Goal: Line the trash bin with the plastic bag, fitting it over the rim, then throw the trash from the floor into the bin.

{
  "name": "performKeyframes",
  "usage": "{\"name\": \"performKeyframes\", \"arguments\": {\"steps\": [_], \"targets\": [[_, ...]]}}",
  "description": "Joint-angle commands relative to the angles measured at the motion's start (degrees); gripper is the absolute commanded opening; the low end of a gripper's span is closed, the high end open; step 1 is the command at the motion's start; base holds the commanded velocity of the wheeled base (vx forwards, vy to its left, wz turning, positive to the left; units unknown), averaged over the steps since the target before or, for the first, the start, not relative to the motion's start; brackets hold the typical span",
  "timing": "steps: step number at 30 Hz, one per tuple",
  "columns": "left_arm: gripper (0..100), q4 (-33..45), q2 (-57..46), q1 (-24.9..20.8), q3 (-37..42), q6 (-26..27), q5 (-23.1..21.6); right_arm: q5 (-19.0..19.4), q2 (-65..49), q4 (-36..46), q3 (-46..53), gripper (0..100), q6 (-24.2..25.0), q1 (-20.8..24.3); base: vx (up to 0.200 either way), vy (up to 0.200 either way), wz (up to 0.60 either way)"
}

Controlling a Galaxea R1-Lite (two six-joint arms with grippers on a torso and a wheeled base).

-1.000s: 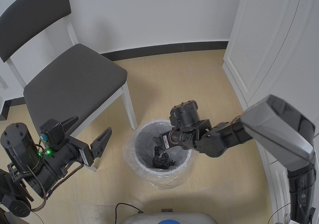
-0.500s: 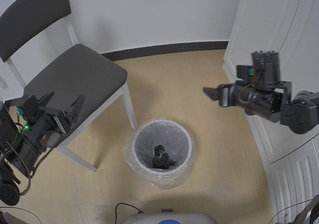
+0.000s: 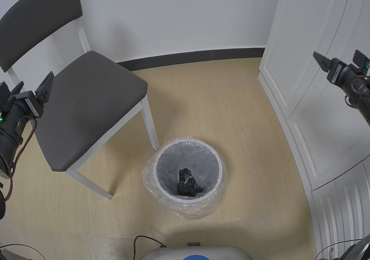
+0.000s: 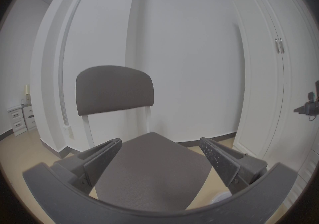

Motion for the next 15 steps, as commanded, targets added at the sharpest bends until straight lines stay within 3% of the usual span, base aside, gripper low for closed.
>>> {"name": "performKeyframes", "arguments": {"steps": [1, 3, 8, 15], "targets": [[100, 5.7, -10.6, 1.7, -1.0, -0.1, -1.6, -0.5, -12.0, -3.2, 5.5, 100, -0.5, -1.4, 0.000, 0.000, 0.00], [100, 8.5, -13.2, 1.5, -1.0, 0.0, -1.6, -0.5, -14.5, -2.9, 6.7, 100, -0.7, -1.5, 0.000, 0.000, 0.00], [100, 28.8, -28.8, 1.3, -3.1, -0.1, -3.1, -0.3, -30.1, -0.5, 16.7, 100, -3.1, -5.7, 0.000, 0.000, 0.00], [100, 49.3, -42.6, 1.6, -8.3, -0.2, -2.7, -0.4, -51.4, 15.5, 23.4, 100, -7.5, -7.6, 0.000, 0.000, 0.00]]}}
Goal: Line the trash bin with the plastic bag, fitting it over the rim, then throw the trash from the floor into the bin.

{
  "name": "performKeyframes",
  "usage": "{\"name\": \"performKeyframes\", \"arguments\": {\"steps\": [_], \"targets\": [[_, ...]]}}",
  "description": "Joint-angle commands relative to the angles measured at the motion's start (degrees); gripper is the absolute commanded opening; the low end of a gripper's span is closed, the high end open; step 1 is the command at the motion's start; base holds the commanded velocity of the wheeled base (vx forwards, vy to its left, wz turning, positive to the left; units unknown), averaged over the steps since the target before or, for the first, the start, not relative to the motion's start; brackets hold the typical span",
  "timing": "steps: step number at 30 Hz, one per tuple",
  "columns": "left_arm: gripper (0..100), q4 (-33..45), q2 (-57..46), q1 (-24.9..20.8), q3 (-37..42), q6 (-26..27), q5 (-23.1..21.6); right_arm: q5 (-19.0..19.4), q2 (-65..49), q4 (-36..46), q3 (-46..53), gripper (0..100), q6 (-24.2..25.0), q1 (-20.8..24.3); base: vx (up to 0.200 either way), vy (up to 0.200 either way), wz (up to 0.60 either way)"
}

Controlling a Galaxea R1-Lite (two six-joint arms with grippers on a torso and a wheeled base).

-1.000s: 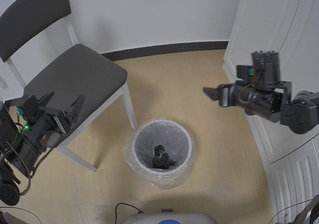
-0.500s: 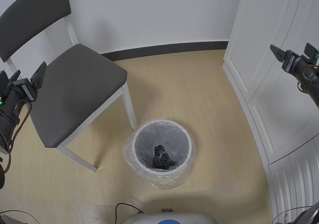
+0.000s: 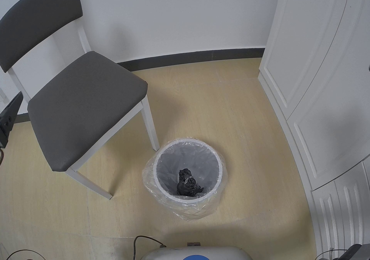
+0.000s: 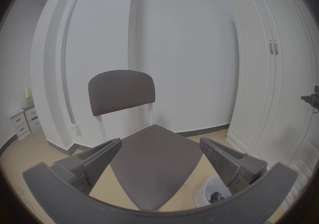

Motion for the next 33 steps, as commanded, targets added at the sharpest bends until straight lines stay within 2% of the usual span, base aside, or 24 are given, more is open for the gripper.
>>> {"name": "performKeyframes", "arguments": {"steps": [1, 4, 5, 6, 7, 9, 14, 19, 23, 28, 33], "targets": [[100, 15.9, -18.8, 0.6, -5.5, -0.1, 0.0, 0.0, -25.3, 14.8, 7.7, 100, -3.6, -3.5, 0.000, 0.000, 0.00], [100, 21.4, -22.8, 1.5, -7.6, 0.0, 0.7, 0.0, -33.2, 24.2, 7.3, 100, -3.7, -5.4, 0.000, 0.000, 0.00], [100, 21.8, -23.0, 1.6, -7.8, 0.0, 0.7, 0.0, -33.5, 24.7, 7.3, 100, -3.6, -5.5, 0.000, 0.000, 0.00], [100, 26.4, -25.6, 2.8, -8.9, 0.1, 0.9, 0.1, -37.5, 29.5, 7.3, 100, -3.7, -6.9, 0.000, 0.000, 0.00], [100, 27.8, -26.5, 3.1, -9.2, 0.2, 0.9, 0.1, -38.4, 30.7, 7.3, 100, -3.7, -7.3, 0.000, 0.000, 0.00], [100, 35.6, -31.0, 4.2, -11.4, 0.3, 0.7, 0.6, -42.8, 36.4, 7.3, 100, -3.7, -8.7, 0.000, 0.000, 0.00], [100, 45.7, -37.7, 4.1, -13.8, 0.3, 0.7, 0.6, -50.2, 43.0, 7.5, 100, -3.5, -8.4, 0.000, 0.000, 0.00], [100, 50.4, -41.7, 4.2, -12.7, 0.3, 0.5, 0.8, -51.9, 44.8, 8.3, 100, -1.7, -8.8, 0.000, 0.000, 0.00], [100, 51.4, -44.0, 5.0, -11.1, 0.3, 0.6, 1.3, -51.9, 44.9, 8.9, 100, -0.9, -8.8, 0.000, 0.000, 0.00], [100, 51.4, -44.7, 6.5, -9.5, 0.3, 0.5, 4.3, -51.9, 44.6, 9.6, 100, -0.9, -8.8, 0.000, 0.000, 0.00], [100, 51.5, -46.5, 6.0, -8.3, 0.3, 0.5, 7.4, -51.9, 44.1, 9.0, 100, -1.3, -8.9, 0.000, 0.000, 0.00]]}}
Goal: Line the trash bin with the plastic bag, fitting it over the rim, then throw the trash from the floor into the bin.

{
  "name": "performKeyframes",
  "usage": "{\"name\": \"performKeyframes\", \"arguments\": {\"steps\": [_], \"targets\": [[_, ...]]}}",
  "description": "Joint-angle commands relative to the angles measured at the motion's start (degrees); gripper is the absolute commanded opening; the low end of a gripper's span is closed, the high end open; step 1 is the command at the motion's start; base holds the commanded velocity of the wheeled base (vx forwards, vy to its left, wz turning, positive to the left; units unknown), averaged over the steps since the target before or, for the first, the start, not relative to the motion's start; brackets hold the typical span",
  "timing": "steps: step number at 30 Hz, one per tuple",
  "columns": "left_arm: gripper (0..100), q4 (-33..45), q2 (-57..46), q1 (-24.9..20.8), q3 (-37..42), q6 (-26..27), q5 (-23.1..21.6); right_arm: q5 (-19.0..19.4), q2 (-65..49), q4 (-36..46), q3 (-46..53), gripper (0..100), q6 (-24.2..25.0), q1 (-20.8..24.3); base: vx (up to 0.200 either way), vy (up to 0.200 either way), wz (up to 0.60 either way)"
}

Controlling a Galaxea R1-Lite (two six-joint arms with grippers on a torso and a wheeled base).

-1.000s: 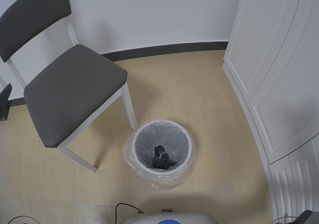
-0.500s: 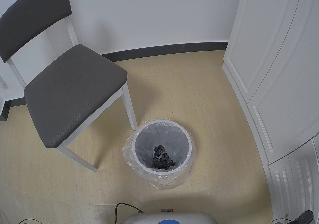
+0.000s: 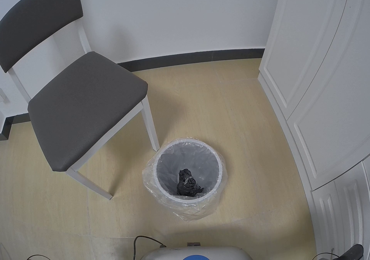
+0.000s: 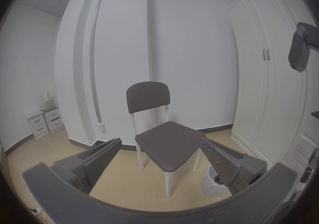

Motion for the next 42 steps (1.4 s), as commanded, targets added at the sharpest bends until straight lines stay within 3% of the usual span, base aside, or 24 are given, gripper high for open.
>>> {"name": "performKeyframes", "arguments": {"steps": [1, 7, 13, 17, 22, 26, 31, 34, 35, 37, 42], "targets": [[100, 0.1, -2.9, -0.2, 1.4, 0.0, 0.0, 1.4, -0.9, -0.6, -0.7, 100, -0.2, 0.0, 0.000, 0.000, 0.00], [100, -0.7, -4.8, 0.2, 2.1, 0.1, -0.4, 4.9, -0.9, -4.4, -2.0, 100, -1.1, -0.1, 0.000, 0.000, 0.00], [100, -4.9, -4.9, 0.2, 2.0, 0.0, -1.9, 5.3, -0.9, -8.5, -1.6, 100, -3.8, -0.1, 0.000, 0.000, 0.00], [100, -15.5, -4.9, 0.2, 4.0, 0.2, -2.3, 8.6, -0.9, -16.1, -0.6, 100, -5.0, -0.1, 0.000, 0.000, 0.00], [100, -24.0, -4.9, 0.2, 7.7, 0.2, -3.2, 10.0, -0.9, -24.0, 1.7, 100, -5.5, -0.2, 0.000, 0.000, 0.00], [100, -33.2, -4.9, 0.2, 12.4, 0.1, -3.2, 10.3, -0.9, -36.7, 7.6, 100, -7.8, -0.2, 0.000, 0.000, 0.00], [100, -46.5, -4.9, 0.2, 18.0, 0.3, -3.3, 14.6, -0.9, -52.3, 15.7, 100, -12.2, -0.2, 0.000, 0.000, 0.00], [100, -48.6, -4.9, 0.2, 18.7, 0.3, -3.3, 14.7, -0.9, -55.7, 17.2, 100, -12.7, -0.2, 0.000, 0.000, 0.00], [100, -52.9, -4.9, 0.2, 20.1, 0.3, -3.1, 14.7, -0.9, -61.1, 20.6, 100, -12.7, -0.2, 0.000, 0.000, 0.00], [100, -54.1, -4.9, 0.2, 20.7, 0.2, -3.0, 14.7, -0.9, -62.3, 21.8, 100, -12.8, -0.2, 0.000, 0.000, 0.00], [100, -63.5, -5.0, 0.2, 30.8, 1.2, -2.7, 14.4, -0.9, -66.4, 24.3, 100, -12.2, -0.1, 0.000, 0.000, 0.00]]}}
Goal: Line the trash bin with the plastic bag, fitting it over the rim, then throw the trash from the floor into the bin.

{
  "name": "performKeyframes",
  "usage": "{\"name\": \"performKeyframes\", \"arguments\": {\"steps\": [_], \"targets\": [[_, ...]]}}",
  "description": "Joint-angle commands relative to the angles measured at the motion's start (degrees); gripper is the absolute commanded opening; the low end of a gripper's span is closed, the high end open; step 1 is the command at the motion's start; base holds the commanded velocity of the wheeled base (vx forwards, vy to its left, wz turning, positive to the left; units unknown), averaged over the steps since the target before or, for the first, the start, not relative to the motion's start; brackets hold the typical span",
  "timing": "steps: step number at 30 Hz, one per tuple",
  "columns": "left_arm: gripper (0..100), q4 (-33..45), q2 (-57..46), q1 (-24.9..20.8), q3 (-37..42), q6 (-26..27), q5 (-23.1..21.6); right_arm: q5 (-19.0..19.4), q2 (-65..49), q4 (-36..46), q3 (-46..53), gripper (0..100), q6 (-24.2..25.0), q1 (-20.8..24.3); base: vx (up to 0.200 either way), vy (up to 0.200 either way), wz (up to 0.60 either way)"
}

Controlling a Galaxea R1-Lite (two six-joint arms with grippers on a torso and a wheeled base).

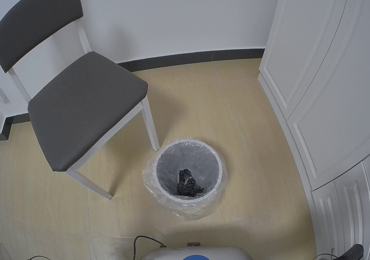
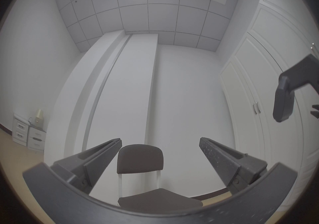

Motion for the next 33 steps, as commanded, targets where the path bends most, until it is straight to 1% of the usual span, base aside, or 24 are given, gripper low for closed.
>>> {"name": "performKeyframes", "arguments": {"steps": [1, 2, 3, 4, 8, 10, 13, 16, 20, 22, 23, 24, 26, 27, 28, 29, 31, 33], "targets": [[100, -8.1, -0.7, 0.0, 11.4, 1.3, 0.3, -0.1, -0.7, -2.5, 3.5, 100, 0.4, 0.1, 0.000, 0.000, 0.00], [100, -8.8, -0.7, 0.0, 12.3, 1.4, 0.3, -0.1, -0.7, -2.5, 3.5, 100, 0.6, 0.1, 0.000, 0.000, 0.00], [100, -10.6, -0.7, 0.0, 14.9, 2.0, 0.2, -0.1, -0.7, -2.3, 3.5, 100, 1.5, 0.1, 0.000, 0.000, 0.00], [100, -10.6, -0.7, 0.0, 15.7, 2.5, 0.1, -0.2, -0.7, -2.1, 3.5, 100, 2.1, 0.1, 0.000, 0.000, 0.00], [100, -10.5, -0.6, 0.0, 15.7, 1.9, 0.3, -0.3, -0.7, -0.8, 3.5, 100, 2.5, 0.1, 0.000, 0.000, 0.00], [100, -9.9, -0.7, 0.0, 15.7, 1.6, 0.9, -1.5, -0.7, 1.1, 3.5, 100, 2.6, 0.1, 0.000, 0.000, 0.00], [100, -7.6, -0.7, 0.0, 15.7, 1.5, 2.5, -1.8, -0.7, 3.8, 3.5, 100, 2.6, 0.1, 0.000, 0.000, 0.00], [100, -0.9, -0.7, 0.0, 15.7, 1.5, 5.4, -2.2, -0.7, 11.3, 3.5, 100, 2.7, 0.1, 0.000, 0.000, 0.00], [100, 0.9, -0.7, 0.0, 15.7, 1.4, 5.9, -2.0, -0.7, 14.5, 3.5, 100, 2.2, 0.1, 0.000, 0.000, 0.00], [100, 2.3, -0.7, 0.1, 15.7, 1.8, 5.9, -2.1, -0.7, 17.6, 3.5, 100, -0.8, 0.1, 0.000, 0.000, 0.00], [100, 2.3, -0.7, 0.1, 15.7, 1.8, 5.9, -2.1, -0.7, 17.6, 3.5, 100, -0.8, 0.1, 0.000, 0.000, 0.00], [100, 2.7, -0.7, 0.1, 15.7, 2.1, 5.9, -2.2, -0.7, 19.9, 3.5, 100, -5.1, 0.1, 0.000, 0.000, 0.00], [100, 2.9, -0.7, 0.1, 15.7, 2.6, 5.9, -2.0, -0.7, 22.5, 3.5, 100, -9.5, 0.1, 0.000, 0.000, 0.00], [100, 2.9, -0.7, 0.1, 15.7, 2.8, 5.9, -1.8, -0.7, 23.3, 3.5, 100, -10.8, 0.1, 0.000, 0.000, 0.00], [100, 2.9, -0.7, 0.1, 15.7, 2.8, 5.9, -1.8, -0.7, 23.3, 3.5, 100, -10.8, 0.1, 0.000, 0.000, 0.00], [100, 3.0, -0.7, 0.1, 15.7, 3.2, 5.9, -0.3, -0.7, 26.7, 3.5, 100, -15.5, 0.1, 0.000, 0.000, 0.00], [100, 3.2, -0.7, 0.1, 15.7, 3.2, 5.9, 1.5, -0.7, 29.6, 3.5, 100, -18.3, 0.1, 0.000, 0.000, 0.00], [100, 3.2, -0.7, 0.1, 15.7, 3.3, 5.9, 2.3, -0.7, 32.0, 3.5, 100, -21.7, 0.1, 0.000, 0.000, 0.00]]}}
